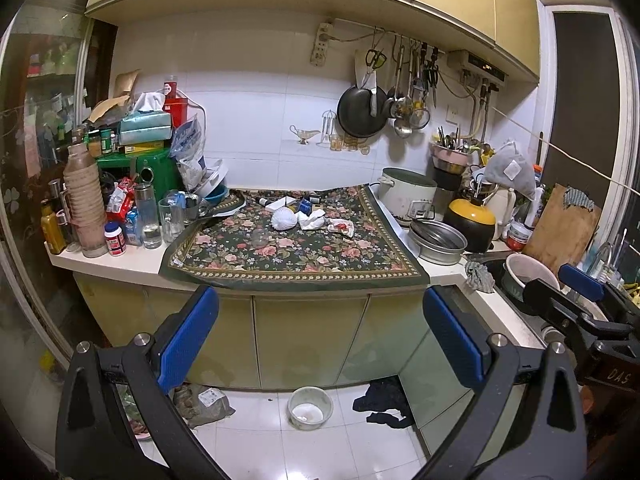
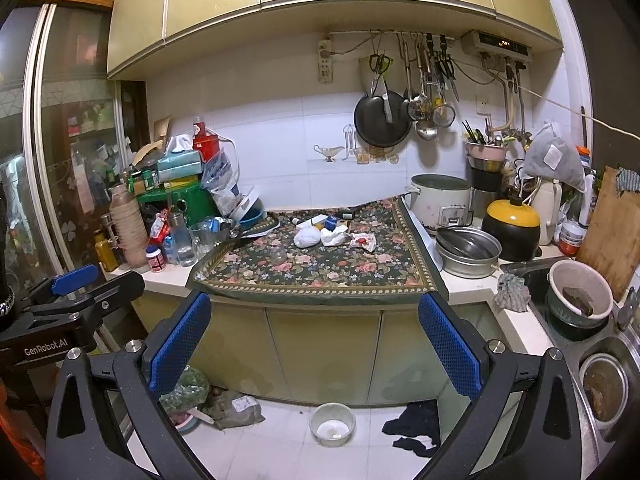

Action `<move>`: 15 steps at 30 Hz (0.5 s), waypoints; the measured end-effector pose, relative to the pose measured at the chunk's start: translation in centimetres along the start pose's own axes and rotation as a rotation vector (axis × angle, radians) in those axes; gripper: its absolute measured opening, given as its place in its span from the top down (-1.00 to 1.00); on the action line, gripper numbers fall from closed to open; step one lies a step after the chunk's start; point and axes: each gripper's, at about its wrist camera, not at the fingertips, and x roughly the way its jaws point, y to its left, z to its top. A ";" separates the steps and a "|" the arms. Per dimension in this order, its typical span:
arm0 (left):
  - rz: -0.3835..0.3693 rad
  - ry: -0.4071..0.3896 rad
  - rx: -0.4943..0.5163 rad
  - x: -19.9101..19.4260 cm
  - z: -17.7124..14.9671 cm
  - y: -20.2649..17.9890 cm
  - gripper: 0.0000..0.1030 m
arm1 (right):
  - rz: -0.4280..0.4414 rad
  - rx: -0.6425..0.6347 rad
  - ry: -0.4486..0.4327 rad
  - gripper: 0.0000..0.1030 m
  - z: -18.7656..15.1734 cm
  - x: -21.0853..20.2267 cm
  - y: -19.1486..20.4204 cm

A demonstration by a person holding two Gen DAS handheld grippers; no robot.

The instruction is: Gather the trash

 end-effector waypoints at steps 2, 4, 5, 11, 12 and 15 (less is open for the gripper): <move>0.001 0.001 0.000 0.1 0.0 0.0 -0.99 | -0.001 0.003 0.002 -1.00 0.0 0.0 -0.1; 0.000 0.003 -0.001 0.3 0.1 0.1 -0.99 | 0.002 0.003 0.004 -1.00 0.0 0.1 -0.1; -0.002 -0.002 -0.002 -0.1 -0.3 0.1 -0.99 | -0.001 0.001 0.001 -1.00 -0.1 0.0 -0.1; -0.004 0.000 -0.001 0.0 -0.4 0.1 -0.99 | -0.002 0.000 0.004 -1.00 -0.2 0.1 -0.3; -0.004 0.000 -0.001 0.1 -0.4 0.1 -0.99 | -0.001 0.000 0.006 -1.00 -0.2 0.1 -0.3; -0.007 0.003 -0.002 0.1 -0.5 0.2 -0.99 | -0.001 -0.002 0.010 -1.00 -0.2 0.3 -0.3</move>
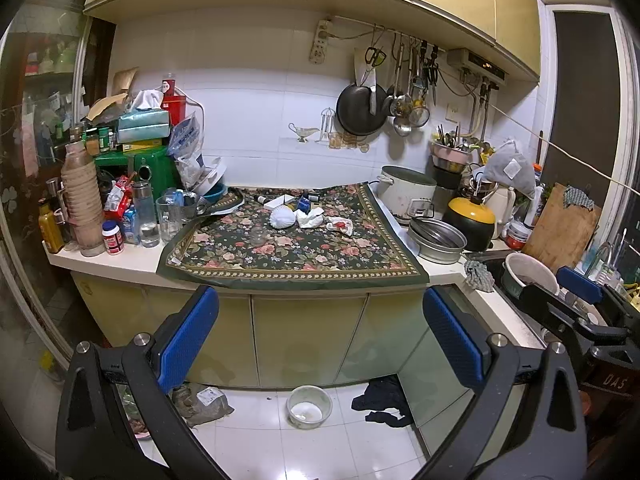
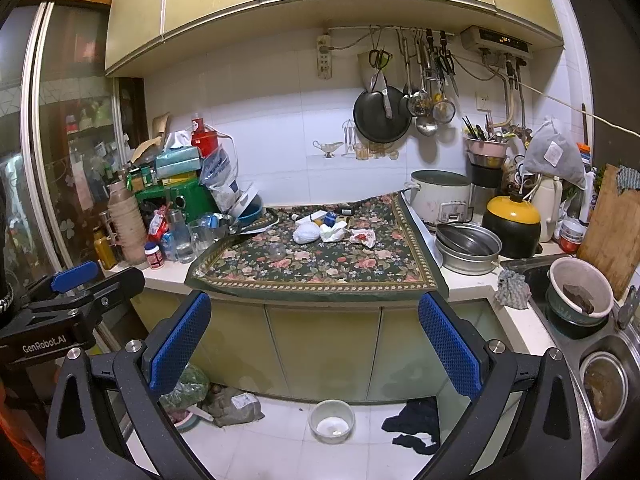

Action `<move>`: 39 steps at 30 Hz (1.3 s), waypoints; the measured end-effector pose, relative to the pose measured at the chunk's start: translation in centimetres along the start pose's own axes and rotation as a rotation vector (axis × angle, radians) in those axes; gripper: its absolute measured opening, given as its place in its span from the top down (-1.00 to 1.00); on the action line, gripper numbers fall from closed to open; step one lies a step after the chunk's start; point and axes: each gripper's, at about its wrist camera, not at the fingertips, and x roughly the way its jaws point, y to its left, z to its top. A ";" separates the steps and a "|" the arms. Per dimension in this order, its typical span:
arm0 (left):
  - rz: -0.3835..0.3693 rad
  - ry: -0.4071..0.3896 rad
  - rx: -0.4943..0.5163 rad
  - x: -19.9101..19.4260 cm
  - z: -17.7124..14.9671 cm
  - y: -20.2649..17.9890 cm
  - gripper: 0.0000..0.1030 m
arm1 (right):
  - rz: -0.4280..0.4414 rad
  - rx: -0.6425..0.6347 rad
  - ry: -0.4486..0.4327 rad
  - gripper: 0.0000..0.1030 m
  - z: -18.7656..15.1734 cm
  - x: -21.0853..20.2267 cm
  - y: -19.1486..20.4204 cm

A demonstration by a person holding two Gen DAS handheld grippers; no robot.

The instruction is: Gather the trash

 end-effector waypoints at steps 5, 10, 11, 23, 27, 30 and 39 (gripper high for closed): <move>-0.001 0.004 0.000 0.6 0.0 -0.1 -0.99 | -0.002 0.001 0.005 -1.00 0.0 0.2 0.0; -0.001 0.004 -0.001 0.7 -0.1 0.1 -0.99 | -0.002 0.003 0.010 -1.00 -0.1 0.3 0.0; -0.002 0.004 -0.001 0.6 0.0 0.0 -0.99 | -0.001 0.003 0.011 -1.00 -0.1 0.3 -0.1; -0.005 0.003 -0.008 0.6 0.0 0.5 -0.99 | -0.010 0.004 0.015 -1.00 0.0 0.5 0.1; -0.003 0.005 -0.008 0.6 0.0 0.4 -0.99 | -0.026 0.004 0.014 -1.00 0.0 0.7 0.3; -0.009 0.010 -0.009 0.8 0.3 0.6 -0.99 | -0.043 0.004 0.014 -1.00 0.1 1.0 0.4; 0.009 0.037 0.011 5.1 2.2 0.9 -0.99 | -0.064 0.023 0.047 -1.00 0.6 4.3 -0.3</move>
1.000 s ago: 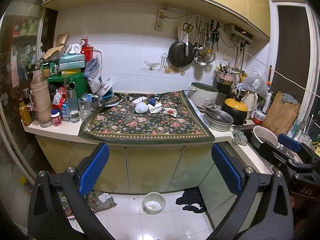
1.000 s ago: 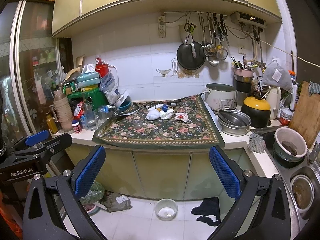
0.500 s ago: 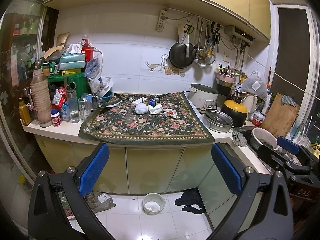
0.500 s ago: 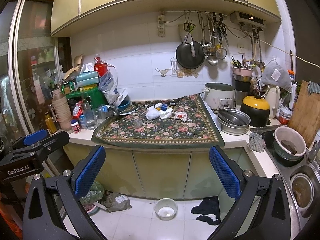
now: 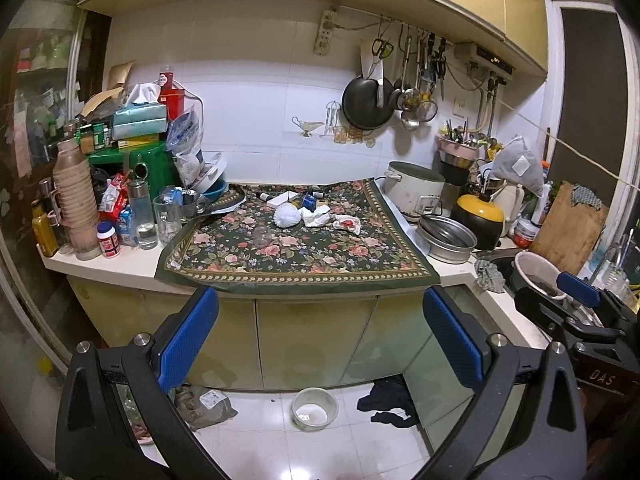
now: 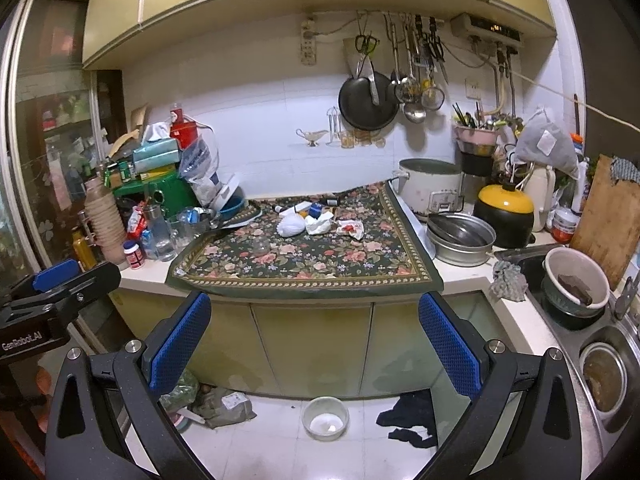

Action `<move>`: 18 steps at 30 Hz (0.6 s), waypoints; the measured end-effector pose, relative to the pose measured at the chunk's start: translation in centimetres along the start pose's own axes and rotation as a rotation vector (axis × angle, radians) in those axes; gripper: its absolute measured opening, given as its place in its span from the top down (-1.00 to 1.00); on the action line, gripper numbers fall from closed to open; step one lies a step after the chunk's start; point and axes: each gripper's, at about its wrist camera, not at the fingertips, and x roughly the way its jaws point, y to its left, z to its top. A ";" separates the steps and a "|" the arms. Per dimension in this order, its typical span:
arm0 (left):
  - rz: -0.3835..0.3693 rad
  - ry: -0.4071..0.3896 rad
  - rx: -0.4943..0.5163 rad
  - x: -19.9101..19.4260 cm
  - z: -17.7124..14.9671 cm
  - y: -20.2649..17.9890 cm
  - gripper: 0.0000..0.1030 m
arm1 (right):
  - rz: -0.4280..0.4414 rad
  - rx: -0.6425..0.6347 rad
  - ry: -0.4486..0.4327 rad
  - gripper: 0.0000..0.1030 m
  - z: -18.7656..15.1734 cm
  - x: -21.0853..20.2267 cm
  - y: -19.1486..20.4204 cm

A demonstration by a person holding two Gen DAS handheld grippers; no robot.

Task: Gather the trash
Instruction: 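Grasp the white foam net with the right tool while the left tool grasps the clear jar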

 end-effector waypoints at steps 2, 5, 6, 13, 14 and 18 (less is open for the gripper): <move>0.002 0.007 0.005 1.8 0.8 -0.3 -0.99 | -0.004 0.001 0.003 -1.00 0.3 1.2 -0.4; 0.004 0.008 0.002 4.8 2.1 -0.1 -0.99 | -0.005 0.004 -0.003 -1.00 1.2 3.4 -1.4; 0.005 0.008 0.003 5.9 2.6 -0.3 -0.99 | -0.003 0.005 -0.007 -1.00 1.6 4.1 -1.8; 0.034 0.027 -0.003 14.4 7.2 -1.6 -0.91 | 0.015 -0.019 -0.011 -1.00 5.2 10.5 -4.7; 0.039 0.031 -0.011 15.7 7.9 -1.6 -0.90 | 0.015 -0.030 -0.010 -1.00 5.7 11.5 -4.9; 0.053 0.049 -0.073 21.1 10.3 -1.2 -0.89 | 0.015 -0.073 -0.013 -1.00 8.0 15.4 -6.6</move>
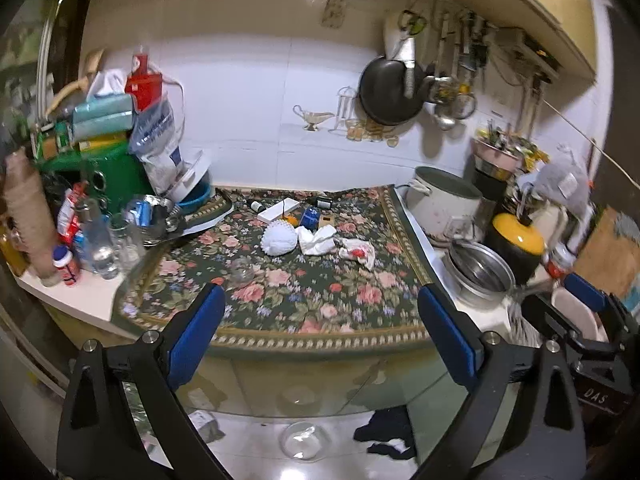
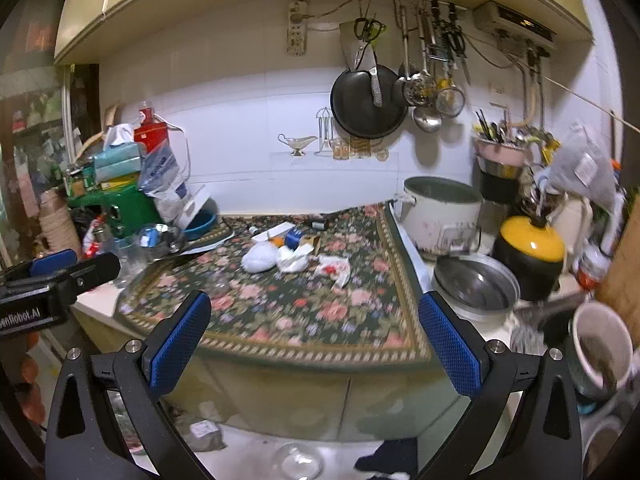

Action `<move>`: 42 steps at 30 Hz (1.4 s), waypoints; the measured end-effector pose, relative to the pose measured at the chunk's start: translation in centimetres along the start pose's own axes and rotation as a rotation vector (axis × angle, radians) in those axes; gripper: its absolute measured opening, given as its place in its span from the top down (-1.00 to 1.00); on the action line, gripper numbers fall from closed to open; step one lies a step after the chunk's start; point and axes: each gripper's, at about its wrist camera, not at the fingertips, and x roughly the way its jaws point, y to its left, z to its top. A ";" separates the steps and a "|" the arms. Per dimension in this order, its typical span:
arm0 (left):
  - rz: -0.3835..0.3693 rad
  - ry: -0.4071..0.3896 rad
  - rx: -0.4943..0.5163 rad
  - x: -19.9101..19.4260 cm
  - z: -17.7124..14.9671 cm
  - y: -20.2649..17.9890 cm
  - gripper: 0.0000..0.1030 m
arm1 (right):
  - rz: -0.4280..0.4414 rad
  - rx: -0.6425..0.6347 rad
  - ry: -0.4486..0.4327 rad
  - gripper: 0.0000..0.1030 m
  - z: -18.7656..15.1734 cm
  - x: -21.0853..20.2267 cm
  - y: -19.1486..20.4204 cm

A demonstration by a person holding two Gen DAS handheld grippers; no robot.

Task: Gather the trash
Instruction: 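Grasp the white foam net with the right tool while the left tool grasps the clear jar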

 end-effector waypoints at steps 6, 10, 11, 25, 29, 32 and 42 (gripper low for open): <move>0.063 0.036 -0.049 7.9 3.4 1.9 -0.84 | 0.028 -0.013 0.023 -1.00 1.9 5.9 -2.0; 0.137 0.090 -0.044 13.5 4.7 4.4 -0.72 | 0.043 -0.010 0.063 -1.00 2.5 9.9 -2.0; 0.143 0.106 -0.040 14.6 4.8 4.9 -0.61 | 0.046 -0.013 0.075 -1.00 2.7 10.9 -2.0; 0.111 0.400 0.040 32.5 3.2 14.7 -0.14 | 0.030 0.048 0.280 -0.98 4.1 27.5 1.5; 0.031 0.492 0.030 36.3 1.3 15.2 -0.14 | 0.024 0.069 0.326 -0.98 3.8 31.2 2.6; 0.013 0.541 0.027 38.6 0.1 15.5 -0.14 | 0.028 0.076 0.367 -0.98 3.2 33.6 3.1; 0.015 0.605 0.144 41.9 -1.9 16.3 -0.18 | 0.107 0.090 0.486 -0.89 2.5 40.1 6.0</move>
